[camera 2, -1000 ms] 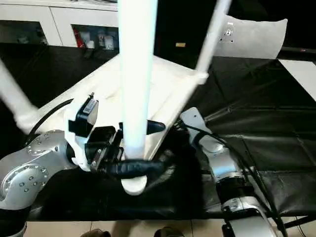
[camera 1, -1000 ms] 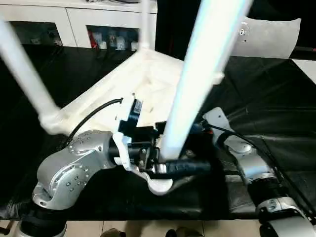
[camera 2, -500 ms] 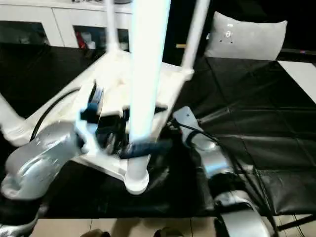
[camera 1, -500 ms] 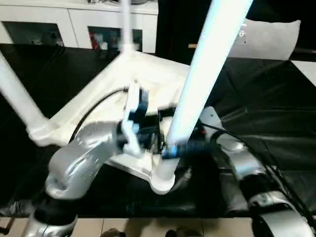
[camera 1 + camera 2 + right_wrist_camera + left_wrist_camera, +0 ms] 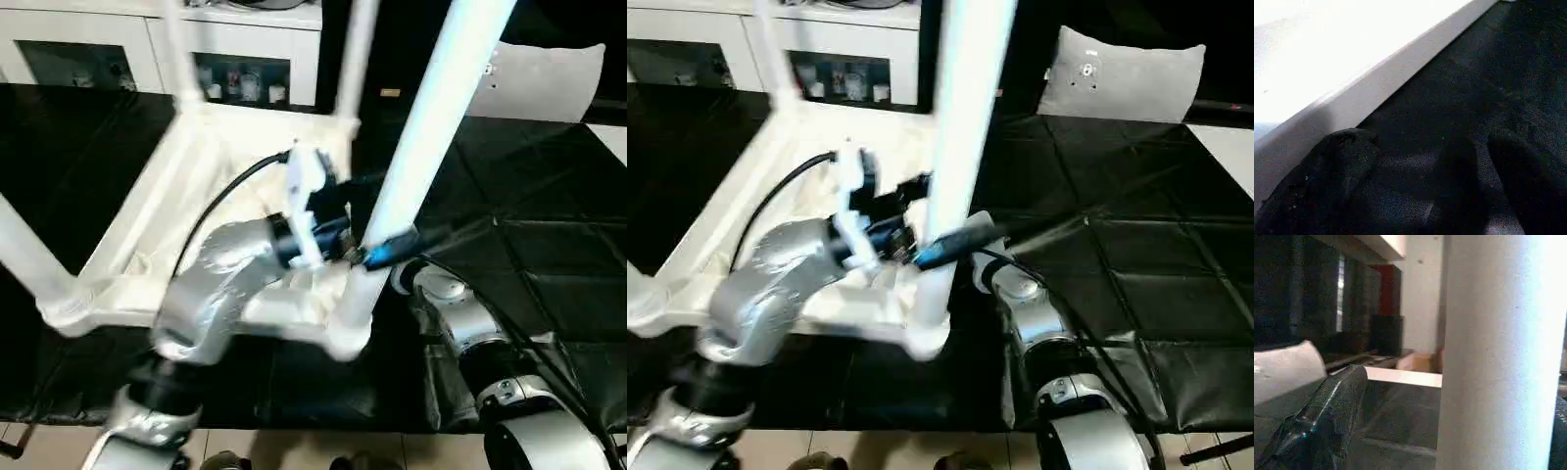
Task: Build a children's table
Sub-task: Rotate table base
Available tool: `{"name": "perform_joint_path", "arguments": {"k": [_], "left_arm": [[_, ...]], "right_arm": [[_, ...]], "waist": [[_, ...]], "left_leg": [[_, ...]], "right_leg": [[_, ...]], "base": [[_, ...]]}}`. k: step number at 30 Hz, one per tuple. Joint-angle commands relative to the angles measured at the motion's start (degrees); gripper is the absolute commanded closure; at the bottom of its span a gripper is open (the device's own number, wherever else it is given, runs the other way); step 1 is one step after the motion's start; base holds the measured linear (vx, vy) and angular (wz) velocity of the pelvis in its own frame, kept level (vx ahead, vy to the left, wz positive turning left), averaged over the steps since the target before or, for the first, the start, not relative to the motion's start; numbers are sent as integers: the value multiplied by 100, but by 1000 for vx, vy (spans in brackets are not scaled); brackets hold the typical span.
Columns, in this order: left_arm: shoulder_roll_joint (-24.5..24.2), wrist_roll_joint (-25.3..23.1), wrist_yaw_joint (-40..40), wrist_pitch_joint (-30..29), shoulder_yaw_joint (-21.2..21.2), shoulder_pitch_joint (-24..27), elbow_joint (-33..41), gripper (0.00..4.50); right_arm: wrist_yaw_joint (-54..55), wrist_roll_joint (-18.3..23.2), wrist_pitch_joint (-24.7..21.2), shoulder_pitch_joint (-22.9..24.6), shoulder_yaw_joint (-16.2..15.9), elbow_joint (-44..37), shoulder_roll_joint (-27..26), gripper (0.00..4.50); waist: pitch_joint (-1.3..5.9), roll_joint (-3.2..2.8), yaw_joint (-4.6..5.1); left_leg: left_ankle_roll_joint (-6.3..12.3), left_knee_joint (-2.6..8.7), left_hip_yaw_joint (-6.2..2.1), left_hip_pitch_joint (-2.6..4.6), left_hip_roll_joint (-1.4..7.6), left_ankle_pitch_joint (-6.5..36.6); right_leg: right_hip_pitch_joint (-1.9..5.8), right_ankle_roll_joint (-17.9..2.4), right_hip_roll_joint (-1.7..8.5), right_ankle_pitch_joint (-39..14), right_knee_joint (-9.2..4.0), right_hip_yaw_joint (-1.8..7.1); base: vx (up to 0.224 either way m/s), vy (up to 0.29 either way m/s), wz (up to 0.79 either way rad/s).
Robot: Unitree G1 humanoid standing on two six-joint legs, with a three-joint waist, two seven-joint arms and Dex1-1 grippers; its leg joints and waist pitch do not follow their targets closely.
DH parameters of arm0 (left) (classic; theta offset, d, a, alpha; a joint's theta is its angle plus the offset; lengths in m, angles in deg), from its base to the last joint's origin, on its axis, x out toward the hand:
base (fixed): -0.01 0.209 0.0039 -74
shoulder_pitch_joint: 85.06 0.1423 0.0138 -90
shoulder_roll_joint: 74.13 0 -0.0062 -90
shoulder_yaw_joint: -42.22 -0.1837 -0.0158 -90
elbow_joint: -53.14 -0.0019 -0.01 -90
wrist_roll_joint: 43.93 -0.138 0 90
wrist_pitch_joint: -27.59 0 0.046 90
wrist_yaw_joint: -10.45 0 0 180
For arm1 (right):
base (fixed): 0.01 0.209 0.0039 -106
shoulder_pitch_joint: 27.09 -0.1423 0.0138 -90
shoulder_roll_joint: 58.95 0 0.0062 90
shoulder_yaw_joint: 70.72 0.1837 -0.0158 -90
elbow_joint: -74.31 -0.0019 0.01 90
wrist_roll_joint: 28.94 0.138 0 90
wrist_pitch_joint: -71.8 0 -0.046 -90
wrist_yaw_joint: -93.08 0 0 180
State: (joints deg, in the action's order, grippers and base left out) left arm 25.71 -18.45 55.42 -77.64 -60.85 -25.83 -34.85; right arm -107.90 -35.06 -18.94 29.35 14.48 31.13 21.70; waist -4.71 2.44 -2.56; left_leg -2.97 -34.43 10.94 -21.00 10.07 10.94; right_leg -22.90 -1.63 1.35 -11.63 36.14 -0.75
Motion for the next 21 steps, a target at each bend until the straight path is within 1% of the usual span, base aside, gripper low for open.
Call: {"name": "perform_joint_path", "arguments": {"k": [1, 2, 3, 4, 5, 8, 9, 10, 11, 12, 13, 14, 15, 16, 17, 18, 19, 20, 21], "left_arm": [[41, -380, -333, 141, -97, -131, -381, 4], [71, -506, -449, 269, -84, -164, -502, 4], [171, -684, -697, 576, 29, -234, -772, 4], [181, -692, -711, 598, 40, -240, -793, 4], [243, -712, -785, 710, 126, -264, -908, 4], [333, -758, -987, 765, 246, -295, -1063, 4], [370, -959, -1253, 845, 244, -322, -1229, 4], [375, -994, -1297, 854, 240, -325, -1253, 4], [379, -1145, -1393, 926, 160, -288, -1294, 4], [376, -1204, -1369, 967, 79, -231, -1269, 4], [380, -1198, -1319, 989, 41, -198, -1259, 4], [378, -1167, -1247, 992, 11, -157, -1231, 4], [363, -1130, -1148, 986, -18, -97, -1196, 4], [299, -1076, -1007, 931, -52, 10, -1103, 4], [274, -1060, -953, 912, -63, 53, -1068, 4], [112, -976, -700, 775, -124, 211, -938, 4], [43, -947, -603, 723, -152, 270, -896, 4], [17, -936, -567, 704, -162, 291, -880, 4], [-161, -900, -315, 632, -231, 398, -809, 4]], "right_arm": [[-50, 38, -33, 117, -53, -31, -14, 0], [-30, 44, -41, 132, -24, -24, 24, 0], [66, 61, -77, 178, 95, 2, 177, 0], [73, 64, -79, 182, 106, 5, 191, 0], [121, 89, -88, 214, 189, 29, 286, 0], [182, 123, -102, 309, 321, -4, 447, 0], [187, 181, -131, 440, 444, -169, 602, 0], [187, 191, -135, 462, 464, -197, 626, 0], [167, 250, -133, 574, 557, -372, 730, 0], [146, 296, -128, 659, 621, -514, 797, 0], [138, 328, -113, 706, 654, -602, 824, 0], [120, 378, -104, 753, 700, -700, 845, 0], [81, 455, -66, 821, 745, -842, 868, 0], [-17, 580, -2, 931, 813, -1081, 889, 0], [-59, 634, 21, 978, 837, -1182, 899, 0], [-215, 772, 76, 1125, 885, -1497, 941, 0], [-274, 818, 78, 1184, 894, -1624, 960, 0], [-296, 836, 79, 1206, 898, -1671, 968, 0], [-419, 917, 79, 1313, 903, -1897, 1010, 0]], "waist": [[370, -98, -76], [371, -90, -80], [373, -86, -92], [362, -80, -112], [371, -97, -123], [378, -74, -164], [387, -87, -180], [377, -95, -199], [375, -91, -240], [373, -102, -266], [385, -92, -284], [399, -107, -300], [406, -101, -297], [415, -189, -309], [414, -139, -301], [417, -133, -296], [415, -156, -301], [418, -159, -290], [412, -166, -290]], "left_leg": [[-18, 390, -149, 84, 298, 1098], [-29, 388, -148, 86, 298, 1119], [-28, 392, -153, 75, 293, 1116], [-24, 388, -151, 81, 286, 1160], [-32, 388, -153, 93, 292, 1209], [-14, 384, -155, 82, 297, 1154], [2, 377, -155, 75, 291, 1102], [23, 379, -149, 84, 295, 1119], [48, 375, -144, 92, 291, 1127], [65, 377, -146, 84, 286, 1112], [84, 380, -150, 76, 290, 1071], [98, 375, -152, 68, 286, 1024], [111, 371, -154, 55, 285, 985], [118, 367, -158, 59, 291, 979], [162, 373, -159, 36, 292, 978], [185, 372, -159, 28, 288, 944], [232, 372, -160, 29, 302, 959], [256, 370, -157, 25, 294, 930], [272, 369, -155, 26, 292, 914]], "right_leg": [[278, -1207, 576, -703, -470, 271], [283, -1209, 577, -723, -459, 272], [295, -1194, 586, -768, -468, 269], [287, -1151, 585, -885, -491, 271], [281, -1142, 587, -968, -490, 270], [291, -1118, 602, -979, -493, 273], [293, -1131, 602, -934, -488, 268], [274, -1084, 580, -934, -507, 268], [275, -1053, 578, -956, -509, 267], [277, -1016, 578, -966, -513, 272], [283, -1002, 591, -963, -505, 266], [285, -994, 597, -938, -497, 267], [294, -1004, 601, -880, -491, 265], [275, -1058, 603, -783, -492, 261], [298, -1065, 597, -686, -484, 260], [301, -1071, 595, -634, -476, 258], [292, -1071, 607, -626, -481, 261], [292, -1098, 599, -630, -475, 256], [283, -1102, 595, -652, -479, 256]], "base": [[0, 0, 0], [0, 0, 0], [0, 0, 0], [0, 0, 0], [0, 0, 0], [0, 0, 0], [0, 0, 0], [0, 0, 0], [0, 0, 0], [0, 0, 0], [0, 0, 0], [0, 0, 0], [0, 0, 0], [0, 0, 0], [0, 0, 0], [0, 0, 0], [0, 0, 0], [0, 0, 0], [0, 0, 0]]}}
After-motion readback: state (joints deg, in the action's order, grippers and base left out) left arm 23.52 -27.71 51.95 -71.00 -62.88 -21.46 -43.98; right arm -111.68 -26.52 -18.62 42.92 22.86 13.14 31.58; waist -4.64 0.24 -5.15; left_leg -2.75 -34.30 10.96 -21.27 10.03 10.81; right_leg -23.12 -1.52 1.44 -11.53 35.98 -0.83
